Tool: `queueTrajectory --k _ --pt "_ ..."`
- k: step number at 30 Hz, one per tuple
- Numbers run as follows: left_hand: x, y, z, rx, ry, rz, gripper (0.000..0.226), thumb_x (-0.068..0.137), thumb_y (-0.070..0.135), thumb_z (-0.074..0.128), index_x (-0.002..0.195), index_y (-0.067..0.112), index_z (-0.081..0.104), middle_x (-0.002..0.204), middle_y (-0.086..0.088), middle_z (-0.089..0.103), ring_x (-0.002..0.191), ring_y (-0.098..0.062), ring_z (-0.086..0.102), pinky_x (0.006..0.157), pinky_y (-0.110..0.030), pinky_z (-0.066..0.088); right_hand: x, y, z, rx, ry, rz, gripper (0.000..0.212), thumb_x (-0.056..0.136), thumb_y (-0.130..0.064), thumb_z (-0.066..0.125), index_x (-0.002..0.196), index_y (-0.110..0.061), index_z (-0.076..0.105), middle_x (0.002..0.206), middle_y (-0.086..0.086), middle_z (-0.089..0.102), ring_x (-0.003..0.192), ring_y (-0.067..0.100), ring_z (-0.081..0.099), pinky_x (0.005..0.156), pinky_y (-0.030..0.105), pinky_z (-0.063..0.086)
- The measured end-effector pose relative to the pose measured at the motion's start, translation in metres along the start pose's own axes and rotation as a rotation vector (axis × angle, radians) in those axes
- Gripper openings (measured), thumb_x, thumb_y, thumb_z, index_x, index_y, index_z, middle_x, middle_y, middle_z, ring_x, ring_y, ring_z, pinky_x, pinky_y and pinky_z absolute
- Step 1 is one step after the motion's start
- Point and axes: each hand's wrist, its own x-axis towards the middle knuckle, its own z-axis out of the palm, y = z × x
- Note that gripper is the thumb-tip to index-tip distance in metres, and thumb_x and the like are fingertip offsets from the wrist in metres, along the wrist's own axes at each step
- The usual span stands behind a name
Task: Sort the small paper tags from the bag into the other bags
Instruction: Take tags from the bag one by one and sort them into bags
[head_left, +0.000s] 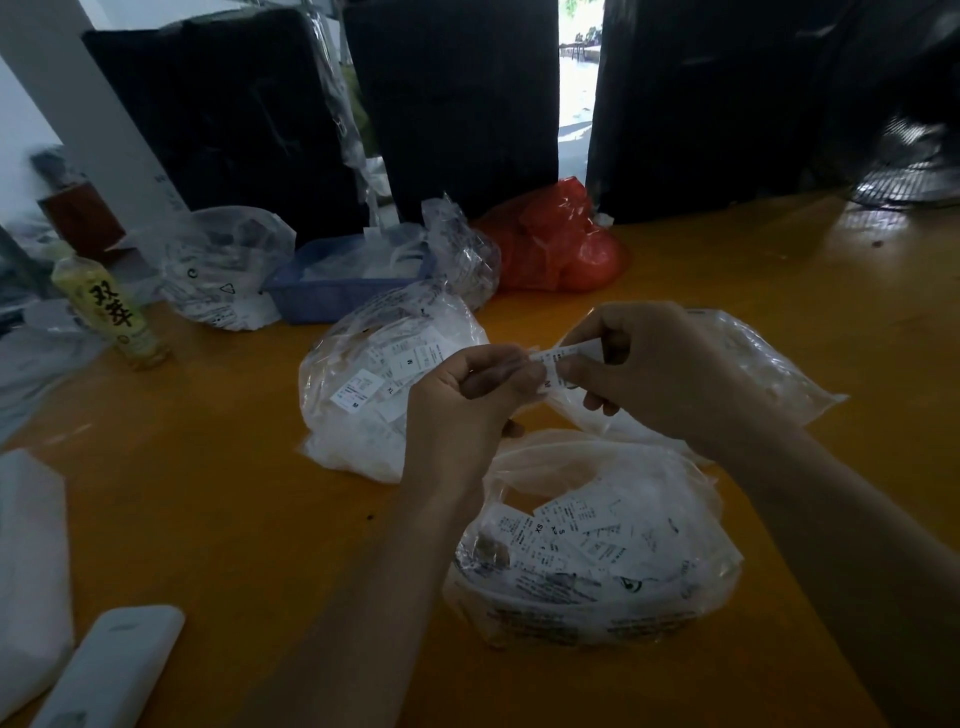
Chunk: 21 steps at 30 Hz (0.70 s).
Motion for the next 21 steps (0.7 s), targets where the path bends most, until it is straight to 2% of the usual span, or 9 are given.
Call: queueTrajectory --k 4,8,11,14,17,21 --pt "0.0 -0.001 0.001 0.019 0.017 0.034 0.026 0.08 0.017 0.088 0.103 0.022 0.076 0.095 0.007 0.081 0.078 -0.003 0.075 0.054 -0.014 0.051 0.0 0.001 0.0 -0.025 -0.015 -0.004 0.011 0.089 -0.024 0.076 0.087 -0.031 0.068 0.072 -0.011 0.073 0.059 0.011 0.071 0.061 0.043 0.063" --pt "-0.001 -0.003 0.002 0.041 -0.001 0.018 0.028 0.079 0.017 0.089 0.102 0.024 0.076 0.096 0.006 0.081 0.082 -0.009 0.078 0.055 -0.016 0.052 -0.001 0.001 0.0 0.036 -0.015 0.009 0.009 0.09 -0.024 0.076 0.09 -0.03 0.068 0.071 -0.008 0.074 0.059 0.011 0.071 0.062 0.041 0.064" --pt "-0.001 -0.003 0.002 0.011 -0.043 0.002 0.034 0.075 0.021 0.09 0.105 0.022 0.073 0.099 0.0 0.081 0.085 -0.019 0.079 0.055 -0.02 0.054 -0.001 0.0 0.002 0.059 -0.015 0.0 0.012 0.089 -0.026 0.076 0.092 -0.03 0.066 0.072 -0.01 0.074 0.06 0.01 0.072 0.062 0.036 0.063" --pt "0.0 -0.003 0.0 -0.041 -0.035 -0.032 0.031 0.081 0.015 0.087 0.107 0.021 0.073 0.101 -0.001 0.081 0.085 -0.02 0.079 0.057 -0.021 0.054 0.001 0.0 0.003 0.151 0.037 0.033 0.017 0.088 -0.029 0.077 0.097 -0.031 0.062 0.074 -0.011 0.075 0.062 0.009 0.072 0.06 0.026 0.061" --pt "0.002 -0.003 -0.001 -0.104 -0.01 -0.065 0.035 0.078 0.017 0.089 0.109 0.022 0.074 0.105 -0.003 0.08 0.088 -0.021 0.079 0.058 -0.021 0.055 0.003 0.002 0.003 0.206 0.121 0.047 0.014 0.09 -0.025 0.076 0.095 -0.029 0.063 0.074 -0.011 0.075 0.062 0.009 0.072 0.057 0.023 0.059" --pt "0.004 -0.006 -0.001 -0.107 -0.004 -0.069 0.03 0.07 0.025 0.091 0.098 0.026 0.079 0.105 -0.005 0.08 0.093 -0.025 0.078 0.063 -0.029 0.059 -0.001 -0.002 0.011 0.145 0.058 -0.007 0.008 0.092 -0.028 0.073 0.088 -0.031 0.067 0.072 -0.012 0.074 0.061 0.007 0.071 0.056 0.018 0.056"
